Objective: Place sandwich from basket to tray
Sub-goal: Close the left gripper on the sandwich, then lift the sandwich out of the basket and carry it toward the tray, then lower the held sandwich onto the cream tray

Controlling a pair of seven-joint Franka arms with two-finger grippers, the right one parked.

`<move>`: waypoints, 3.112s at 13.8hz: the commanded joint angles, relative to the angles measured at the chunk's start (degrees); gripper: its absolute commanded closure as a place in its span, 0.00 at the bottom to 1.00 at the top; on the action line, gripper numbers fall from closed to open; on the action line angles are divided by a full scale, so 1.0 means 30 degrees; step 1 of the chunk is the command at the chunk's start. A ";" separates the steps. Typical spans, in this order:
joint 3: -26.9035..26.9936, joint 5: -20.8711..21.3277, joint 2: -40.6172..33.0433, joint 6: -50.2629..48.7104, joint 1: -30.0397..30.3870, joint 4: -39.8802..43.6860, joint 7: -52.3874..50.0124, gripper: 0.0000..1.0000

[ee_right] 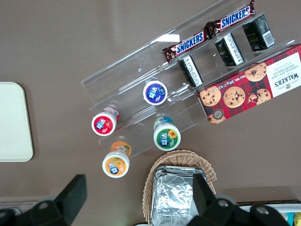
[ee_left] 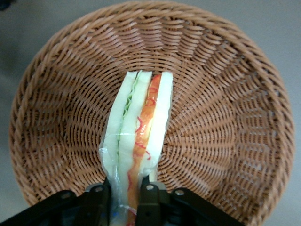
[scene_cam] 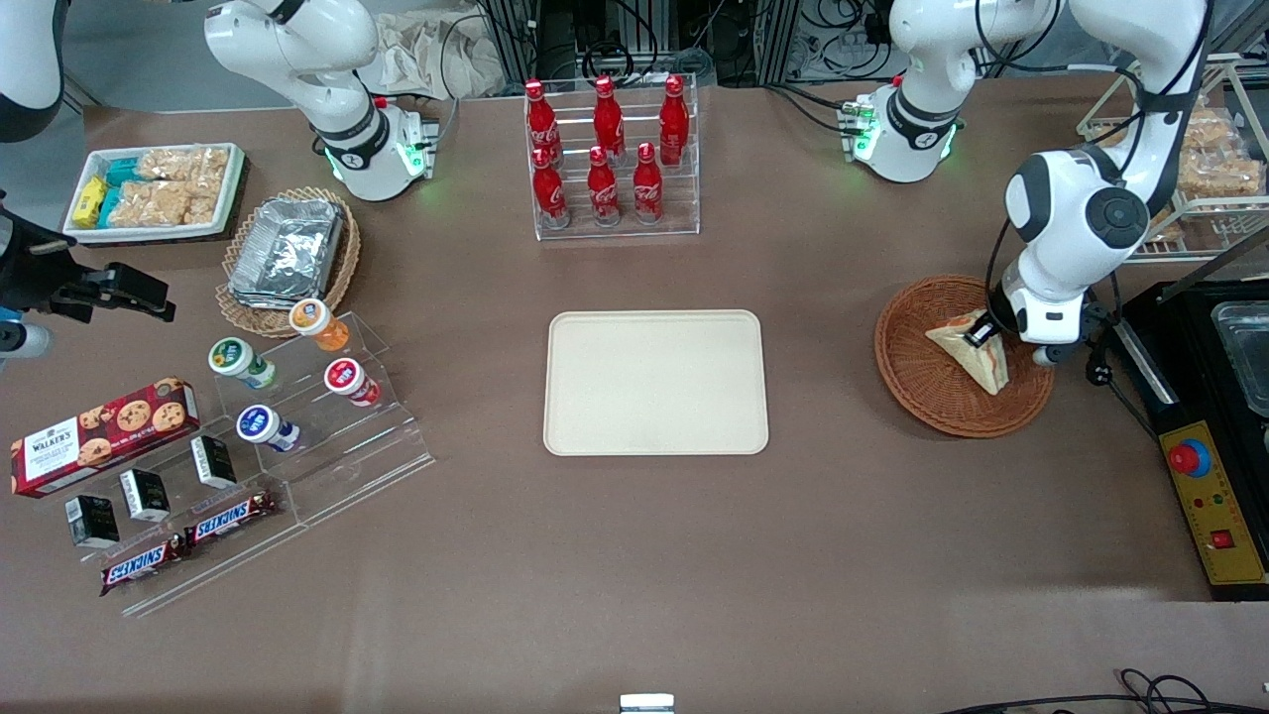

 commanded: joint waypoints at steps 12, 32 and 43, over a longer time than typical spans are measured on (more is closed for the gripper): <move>-0.0763 -0.0176 -0.3653 -1.2669 -0.3222 0.8726 0.3911 1.00; -0.1027 0.0439 0.4665 -1.3082 -1.3221 1.3826 0.5616 1.00; -0.1027 0.0381 0.8650 -0.9127 -1.3309 1.3533 0.0225 1.00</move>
